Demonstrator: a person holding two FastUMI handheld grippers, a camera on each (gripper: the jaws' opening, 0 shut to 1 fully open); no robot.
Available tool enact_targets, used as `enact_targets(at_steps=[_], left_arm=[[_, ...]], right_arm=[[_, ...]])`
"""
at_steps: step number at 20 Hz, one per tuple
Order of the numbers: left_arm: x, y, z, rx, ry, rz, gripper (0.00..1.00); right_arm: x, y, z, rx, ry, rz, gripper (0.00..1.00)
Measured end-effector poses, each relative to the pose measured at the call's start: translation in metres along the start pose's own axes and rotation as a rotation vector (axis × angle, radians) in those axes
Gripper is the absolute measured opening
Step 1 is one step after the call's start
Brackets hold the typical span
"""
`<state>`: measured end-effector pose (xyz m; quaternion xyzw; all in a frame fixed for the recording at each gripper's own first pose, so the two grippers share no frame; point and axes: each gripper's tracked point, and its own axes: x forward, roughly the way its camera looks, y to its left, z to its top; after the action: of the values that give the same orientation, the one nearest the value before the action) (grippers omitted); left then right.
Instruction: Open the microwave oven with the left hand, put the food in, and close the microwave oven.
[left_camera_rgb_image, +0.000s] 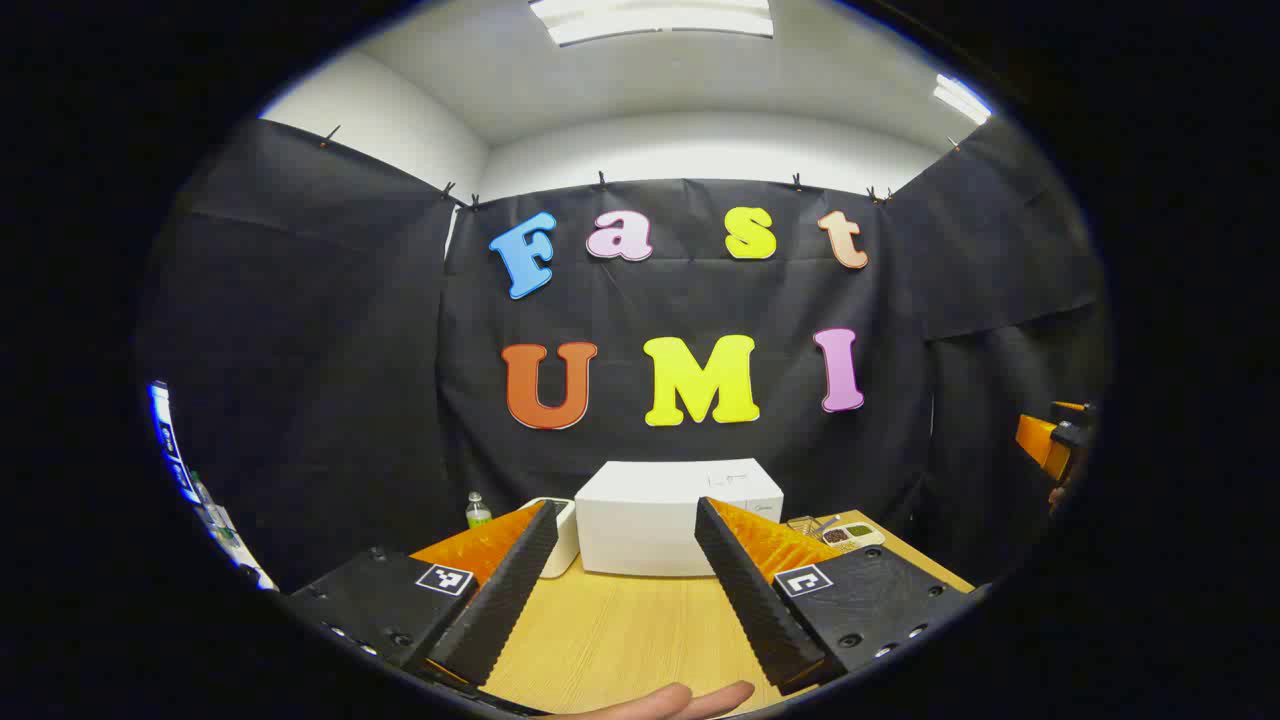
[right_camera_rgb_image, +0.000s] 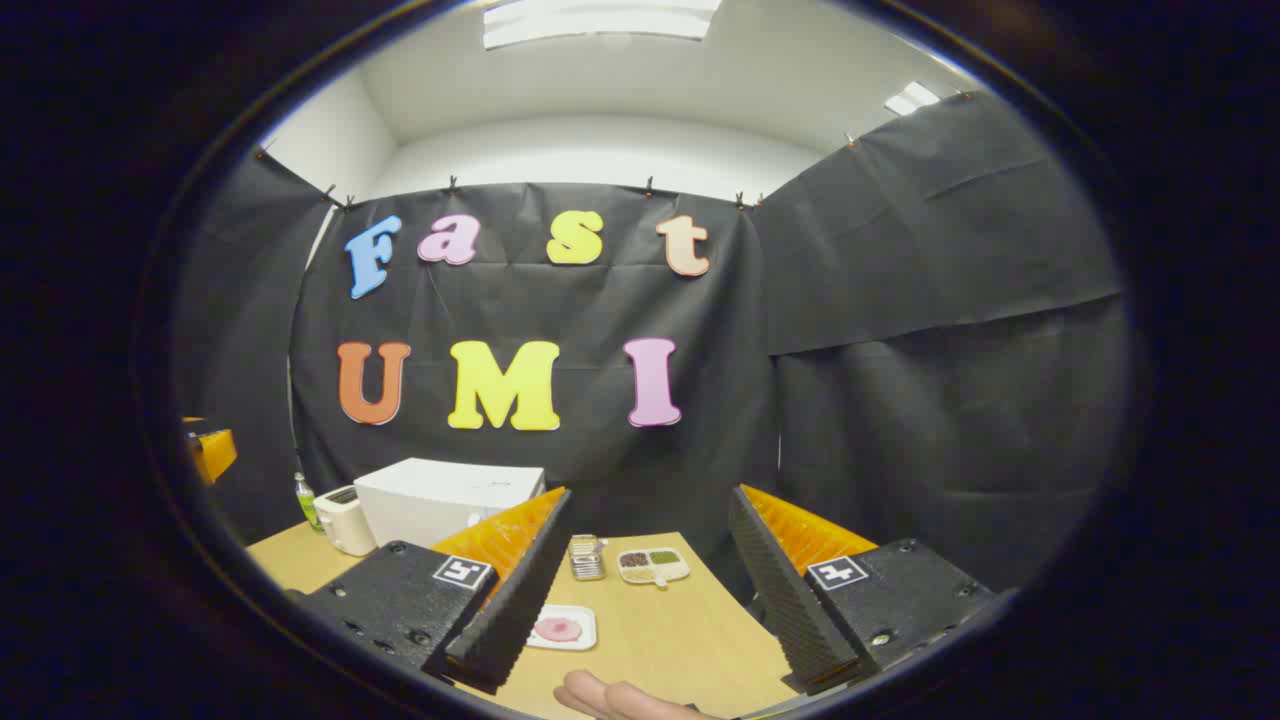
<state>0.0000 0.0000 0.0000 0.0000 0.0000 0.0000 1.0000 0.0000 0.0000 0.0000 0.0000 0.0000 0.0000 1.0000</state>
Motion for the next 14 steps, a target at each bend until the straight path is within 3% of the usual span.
enact_targets(at_steps=[2, 3, 11, 12, 14], left_arm=[[0.0, -0.005, -0.003, 0.0, 0.005, -0.004, 0.82], [0.0, -0.007, -0.003, -0.004, 0.006, -0.004, 0.82], [0.008, -0.018, -0.01, 0.01, 0.006, -0.019, 0.82], [0.01, -0.019, -0.013, 0.004, 0.008, -0.021, 0.93], [0.014, -0.022, -0.018, -0.012, 0.016, -0.025, 0.93]], right_arm=[[0.0, -0.003, 0.001, 0.009, 0.001, 0.001, 0.93], [0.001, -0.005, 0.003, 0.014, -0.002, 0.0, 0.99], [-0.006, -0.014, 0.007, 0.043, -0.034, 0.001, 0.99], [-0.007, -0.016, 0.007, 0.05, -0.038, -0.001, 0.99], [-0.005, -0.02, 0.007, 0.067, -0.048, -0.005, 0.99]])
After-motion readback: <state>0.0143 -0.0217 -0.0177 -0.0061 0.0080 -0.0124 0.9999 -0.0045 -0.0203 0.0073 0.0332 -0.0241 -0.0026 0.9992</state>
